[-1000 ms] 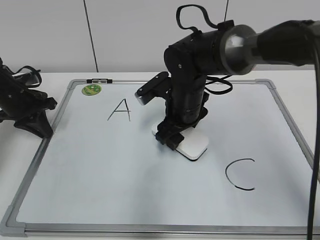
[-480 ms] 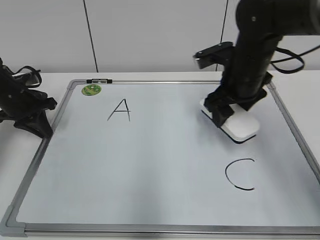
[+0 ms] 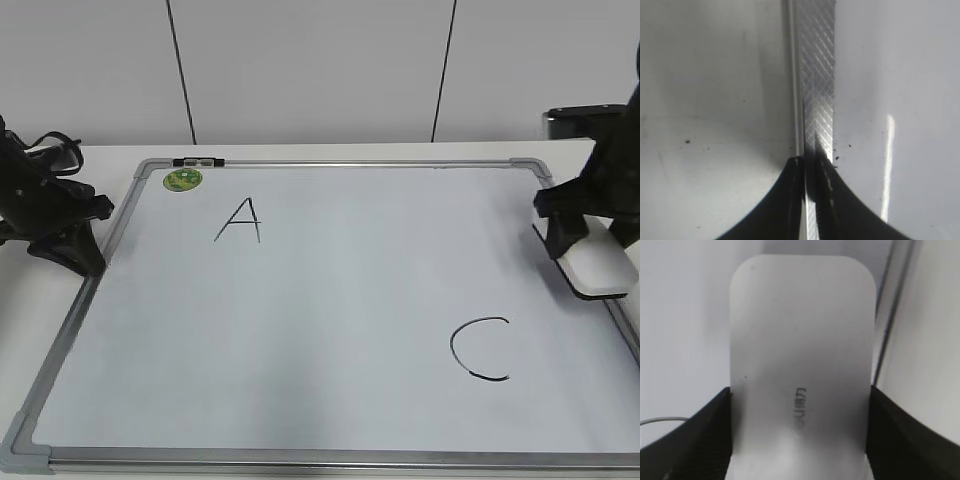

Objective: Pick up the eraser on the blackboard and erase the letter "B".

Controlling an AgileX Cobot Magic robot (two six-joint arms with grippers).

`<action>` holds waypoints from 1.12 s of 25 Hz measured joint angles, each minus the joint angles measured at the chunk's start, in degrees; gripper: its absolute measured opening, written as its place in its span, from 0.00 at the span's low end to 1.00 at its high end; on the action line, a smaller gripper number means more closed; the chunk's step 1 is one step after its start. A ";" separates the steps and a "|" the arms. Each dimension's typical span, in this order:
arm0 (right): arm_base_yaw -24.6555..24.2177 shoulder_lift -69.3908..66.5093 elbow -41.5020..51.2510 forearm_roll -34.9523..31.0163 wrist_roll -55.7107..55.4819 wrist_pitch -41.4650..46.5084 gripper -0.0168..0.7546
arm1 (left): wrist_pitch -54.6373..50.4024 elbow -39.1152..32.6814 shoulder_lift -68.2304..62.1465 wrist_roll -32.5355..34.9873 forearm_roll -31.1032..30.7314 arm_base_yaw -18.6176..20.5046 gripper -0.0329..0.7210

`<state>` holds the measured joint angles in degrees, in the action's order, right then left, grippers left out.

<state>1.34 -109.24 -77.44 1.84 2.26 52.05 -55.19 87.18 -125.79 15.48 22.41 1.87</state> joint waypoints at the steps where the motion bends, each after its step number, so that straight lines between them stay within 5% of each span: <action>1: -1.08 0.00 0.00 -0.06 -0.05 -0.45 0.71 | 0.00 0.00 0.00 0.00 0.00 0.00 0.09; 28: -3.39 -6.06 0.09 -1.84 -0.55 -7.66 0.71 | -0.04 0.00 0.00 0.00 0.00 0.00 0.09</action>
<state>-2.05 -115.29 -77.35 0.00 1.71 44.39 -55.22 87.18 -125.79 15.48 22.41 1.87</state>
